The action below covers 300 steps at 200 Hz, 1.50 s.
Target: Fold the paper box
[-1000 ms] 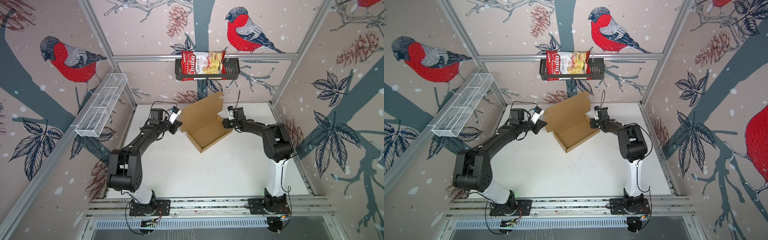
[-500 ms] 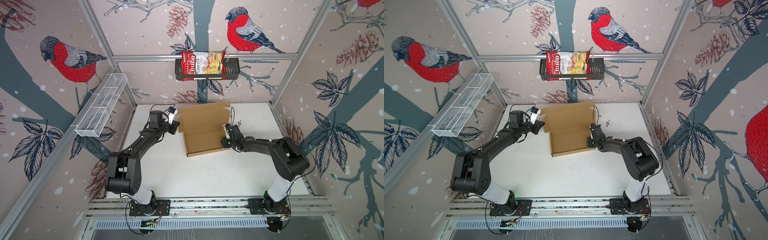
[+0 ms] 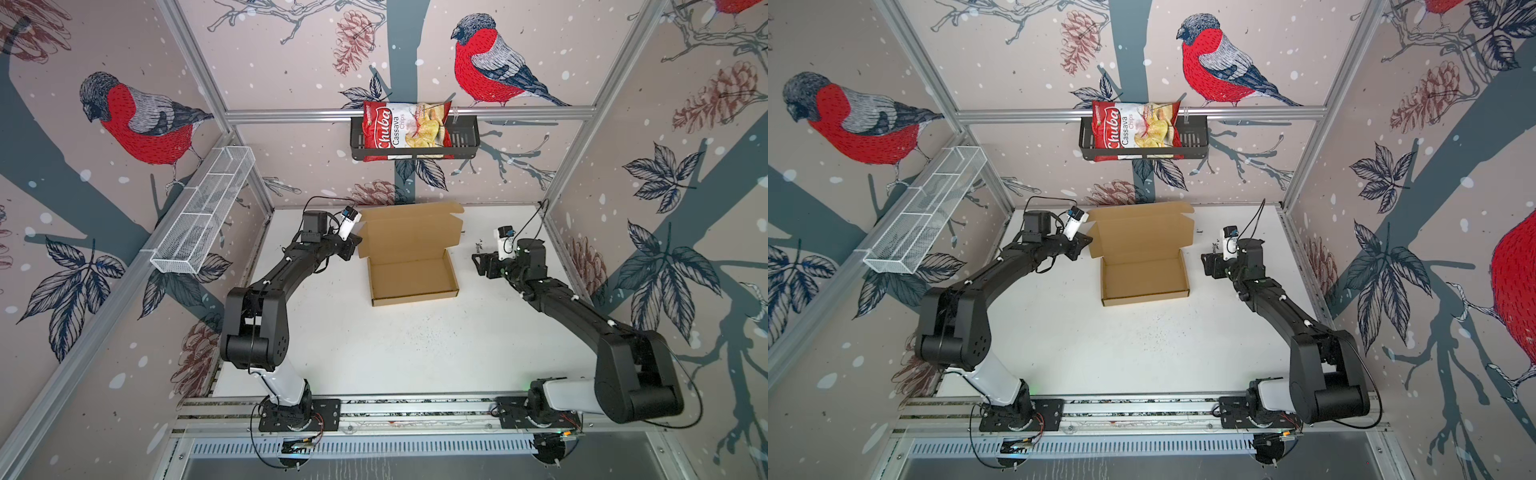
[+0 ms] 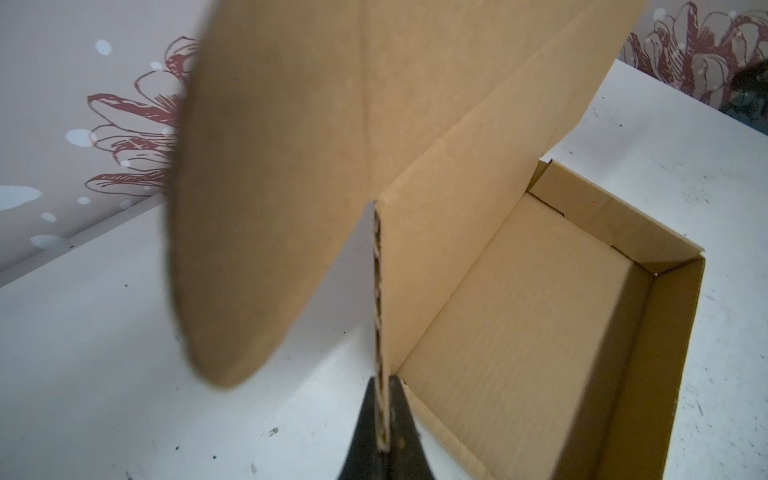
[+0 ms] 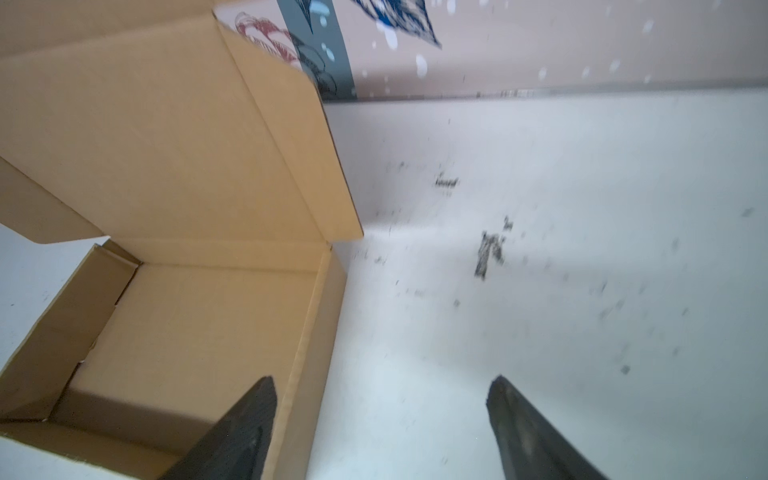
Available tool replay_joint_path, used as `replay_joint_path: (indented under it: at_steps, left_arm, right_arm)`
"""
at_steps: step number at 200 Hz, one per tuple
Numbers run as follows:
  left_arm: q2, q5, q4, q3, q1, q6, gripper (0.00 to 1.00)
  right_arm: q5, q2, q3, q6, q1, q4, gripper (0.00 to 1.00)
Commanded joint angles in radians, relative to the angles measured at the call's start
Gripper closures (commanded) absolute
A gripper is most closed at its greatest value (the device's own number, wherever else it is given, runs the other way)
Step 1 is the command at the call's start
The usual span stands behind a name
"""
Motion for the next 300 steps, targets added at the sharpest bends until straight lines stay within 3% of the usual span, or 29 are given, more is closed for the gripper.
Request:
replay_joint_path:
  at_steps: [1, 39, 82, 99, 118, 128, 164, 194, 252, 300]
  left_arm:
    - [0.034, 0.055, -0.114, 0.038, 0.002, 0.087, 1.00]
    - [0.045, 0.053, -0.082, 0.041, 0.000, 0.089, 1.00]
    - [0.052, 0.038, -0.083, 0.055, 0.000, 0.093, 1.00]
    - [0.058, 0.033, -0.064, 0.055, -0.003, 0.076, 1.00]
    - [0.060, 0.016, -0.039, 0.057, -0.007, 0.041, 1.00]
    - [0.053, -0.001, -0.015, 0.049, -0.012, 0.013, 1.00]
    - [-0.002, -0.056, 0.137, -0.040, -0.049, -0.136, 1.00]
    - [-0.053, -0.114, 0.222, -0.121, -0.070, -0.236, 1.00]
    - [-0.188, -0.167, 0.557, -0.363, -0.122, -0.519, 1.00]
    - [-0.236, -0.198, 0.651, -0.484, -0.188, -0.588, 1.00]
  right_arm:
    - [-0.071, 0.101, 0.136, -0.172, -0.015, 0.043, 0.19]
    - [-0.106, 0.296, 0.324, -0.277, -0.003, 0.038, 0.21]
    - [-0.304, 0.448, 0.525, -0.444, 0.004, -0.148, 0.29]
    - [-0.324, 0.472, 0.540, -0.468, 0.012, -0.172, 0.41]
    - [-0.326, 0.465, 0.512, -0.452, 0.014, -0.158, 0.66]
    - [-0.325, 0.445, 0.475, -0.432, 0.015, -0.121, 0.74]
    - [-0.231, 0.362, 0.353, -0.312, 0.044, 0.036, 0.89]
    - [-0.078, 0.291, 0.251, -0.246, 0.102, 0.103, 0.97]
    - [0.187, 0.104, -0.027, -0.022, 0.235, 0.383, 0.96]
    - [0.361, 0.046, -0.157, 0.080, 0.331, 0.460, 0.96]
